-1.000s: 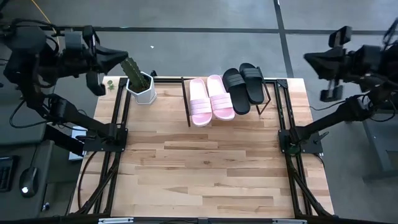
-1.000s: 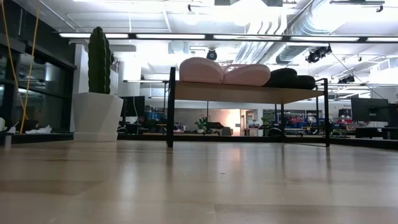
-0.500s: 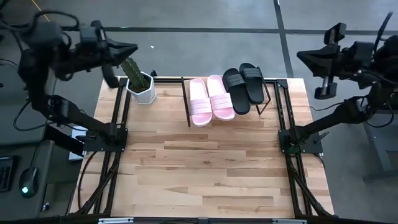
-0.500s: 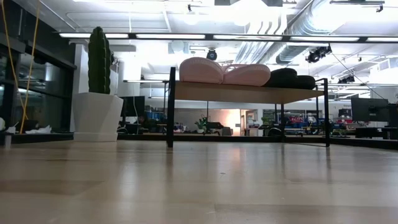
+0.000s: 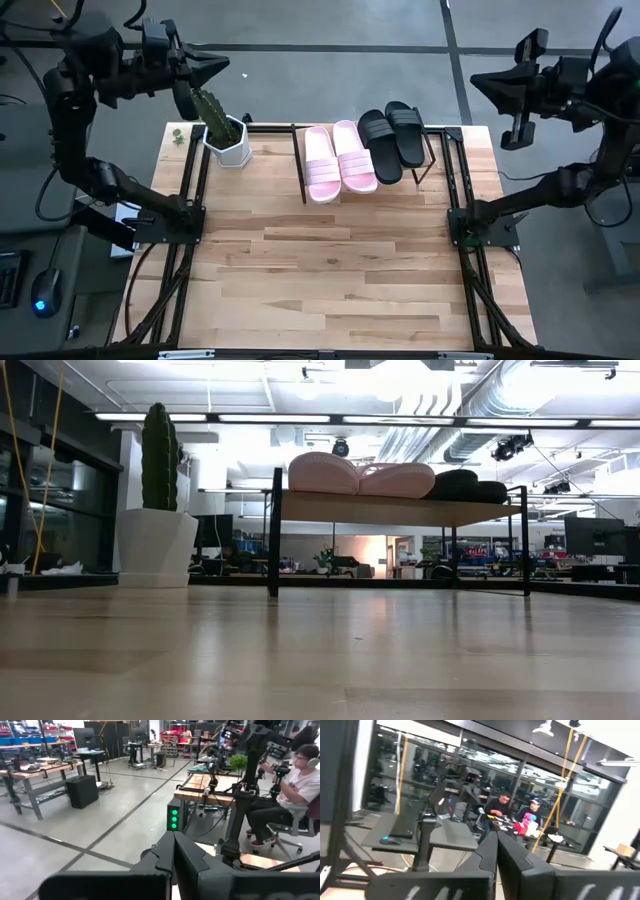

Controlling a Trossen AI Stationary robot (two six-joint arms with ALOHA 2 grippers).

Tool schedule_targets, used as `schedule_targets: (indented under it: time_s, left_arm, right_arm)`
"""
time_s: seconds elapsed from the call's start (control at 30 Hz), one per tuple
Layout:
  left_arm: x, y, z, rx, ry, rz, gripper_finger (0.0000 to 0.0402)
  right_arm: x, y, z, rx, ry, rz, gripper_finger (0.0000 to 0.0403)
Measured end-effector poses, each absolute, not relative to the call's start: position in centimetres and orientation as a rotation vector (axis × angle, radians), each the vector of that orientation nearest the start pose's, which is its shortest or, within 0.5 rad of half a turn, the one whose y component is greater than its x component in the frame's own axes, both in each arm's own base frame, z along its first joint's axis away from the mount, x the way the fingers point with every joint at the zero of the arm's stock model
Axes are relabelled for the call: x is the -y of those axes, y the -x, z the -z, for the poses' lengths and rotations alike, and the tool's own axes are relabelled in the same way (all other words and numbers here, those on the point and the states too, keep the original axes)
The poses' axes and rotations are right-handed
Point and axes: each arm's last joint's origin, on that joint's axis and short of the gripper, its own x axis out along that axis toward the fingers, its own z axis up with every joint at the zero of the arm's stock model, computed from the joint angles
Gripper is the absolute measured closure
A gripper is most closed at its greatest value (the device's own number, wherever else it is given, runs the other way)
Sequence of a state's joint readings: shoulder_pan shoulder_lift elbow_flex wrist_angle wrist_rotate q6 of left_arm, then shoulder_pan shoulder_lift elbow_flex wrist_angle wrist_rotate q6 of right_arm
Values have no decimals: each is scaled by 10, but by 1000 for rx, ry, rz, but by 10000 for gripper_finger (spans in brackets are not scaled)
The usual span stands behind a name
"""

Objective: Pick and place slides into the shelf
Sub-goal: Return to Home Position

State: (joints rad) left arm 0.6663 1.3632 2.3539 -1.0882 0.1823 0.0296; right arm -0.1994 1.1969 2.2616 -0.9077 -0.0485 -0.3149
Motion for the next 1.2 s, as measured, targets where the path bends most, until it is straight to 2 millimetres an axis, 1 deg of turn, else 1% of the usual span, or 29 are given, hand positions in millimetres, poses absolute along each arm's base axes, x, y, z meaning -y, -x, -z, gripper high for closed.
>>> schedule_targets:
  time_s: [0.07, 0.2, 0.3, 0.37, 0.5, 0.63, 0.77, 0.93, 1.07, 1.2]
  left_arm:
    - [-88, -116, -590, -95, 16, -466, 402]
    - [-91, -113, -590, -95, 40, -430, 402]
    - [-91, -114, -589, -98, 56, -408, 401]
    - [-90, -114, -589, -96, 55, -396, 402]
    - [-84, -108, -591, -81, 54, -384, 401]
    - [-79, -103, -592, -77, 53, -384, 402]
    - [-75, -98, -588, -109, 71, -382, 402]
    - [-71, -93, -583, -155, 97, -384, 402]
    - [-64, -86, -583, -165, 82, -383, 402]
    - [-56, -77, -582, -171, 73, -381, 402]
  right_arm:
    - [18, -87, -607, 125, 335, 158, 403]
    - [29, -96, -605, 98, 296, 181, 403]
    - [36, -103, -603, 79, 287, 100, 403]
    - [42, -107, -602, 71, 264, 87, 403]
    - [50, -106, -601, 61, 220, 123, 403]
    - [52, -104, -600, 57, 210, 74, 403]
    - [50, -100, -599, 41, 189, 60, 403]
    - [44, -92, -596, 20, 205, 60, 403]
    - [36, -81, -596, 20, 208, 62, 403]
    - [25, -64, -591, -6, 199, 59, 403]
